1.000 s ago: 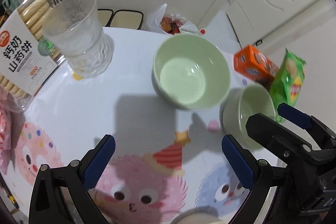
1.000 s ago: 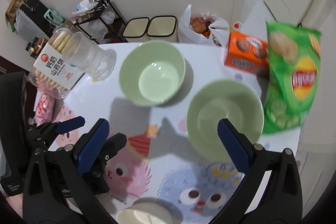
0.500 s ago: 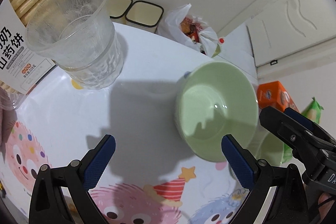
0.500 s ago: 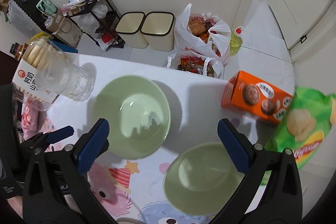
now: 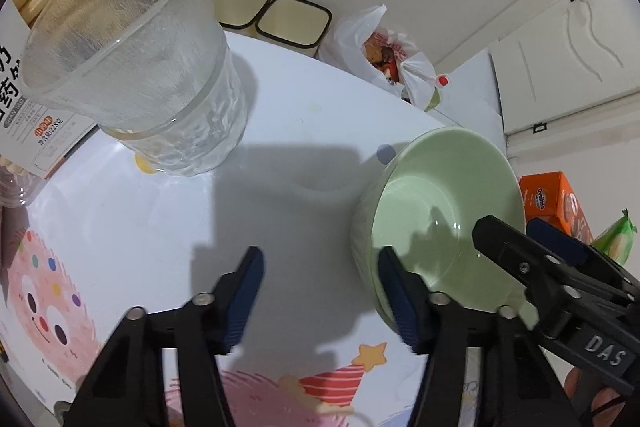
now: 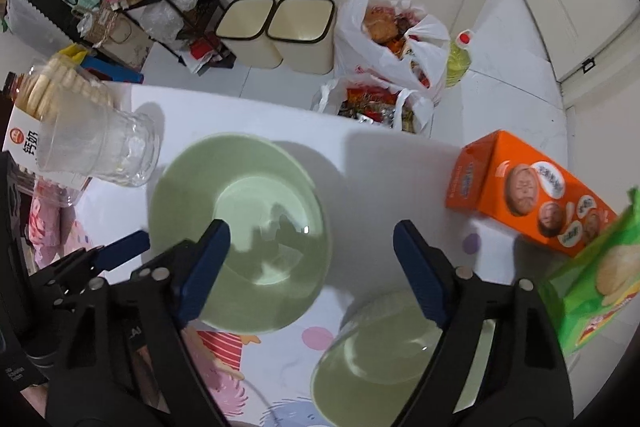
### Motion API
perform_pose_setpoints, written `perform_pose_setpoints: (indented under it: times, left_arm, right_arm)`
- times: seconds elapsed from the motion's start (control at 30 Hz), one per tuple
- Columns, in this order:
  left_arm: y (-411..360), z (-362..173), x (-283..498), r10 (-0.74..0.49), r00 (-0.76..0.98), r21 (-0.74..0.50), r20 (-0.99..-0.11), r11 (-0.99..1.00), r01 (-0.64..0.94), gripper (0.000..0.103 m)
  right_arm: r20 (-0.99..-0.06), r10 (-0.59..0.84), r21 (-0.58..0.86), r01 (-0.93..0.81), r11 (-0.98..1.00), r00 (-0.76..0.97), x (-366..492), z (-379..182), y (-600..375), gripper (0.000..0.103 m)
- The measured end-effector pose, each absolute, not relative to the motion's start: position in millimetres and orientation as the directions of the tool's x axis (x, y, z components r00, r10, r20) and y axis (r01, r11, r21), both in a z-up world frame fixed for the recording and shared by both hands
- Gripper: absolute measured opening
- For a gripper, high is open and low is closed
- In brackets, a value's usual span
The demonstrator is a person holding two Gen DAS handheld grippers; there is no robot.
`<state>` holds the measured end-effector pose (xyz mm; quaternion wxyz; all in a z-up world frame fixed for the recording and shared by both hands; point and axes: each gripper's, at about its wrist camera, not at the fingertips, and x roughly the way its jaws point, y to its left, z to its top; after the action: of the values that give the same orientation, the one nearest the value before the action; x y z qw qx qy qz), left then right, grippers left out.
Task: Organize plates and bowls
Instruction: 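Move both tools to the pale green bowl near the glass, then close both tools on the rim of the pale green bowl, then carry the pale green bowl with both tools over the cream bowl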
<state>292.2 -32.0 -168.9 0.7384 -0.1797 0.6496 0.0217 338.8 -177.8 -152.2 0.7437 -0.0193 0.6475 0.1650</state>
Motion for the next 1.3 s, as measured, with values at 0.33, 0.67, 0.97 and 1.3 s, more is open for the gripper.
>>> perform_pose_setpoints:
  times: [0.33,0.67,0.97,1.3]
  left_arm:
    - [-41,-170,302,-0.230,0.158,-0.264,-0.960,0.933,-0.245,0.021]
    - [-39,-174,307,-0.296,0.164,-0.331,-0.941,0.907,-0.260,0.009]
    - [-32,-172,295,-0.302,0.164,-0.336,-0.939,0.907,-0.255,0.008]
    - [-21,-137,262,-0.282,0.193,-0.321,-0.940,0.922,-0.215,0.008]
  right_arm:
    - [-0.975,0.209,0.192,-0.189,0.963,0.079,340,-167,-186,0.033]
    - [-0.974,0.218,0.204,-0.181,0.962,0.060,338,-170,-183,0.012]
    - [-0.974,0.211,0.195,-0.173,0.966,0.084,329,-164,-181,0.007]
    - [-0.972,0.206,0.188,-0.150,0.971,0.113,296,-138,-170,0.007]
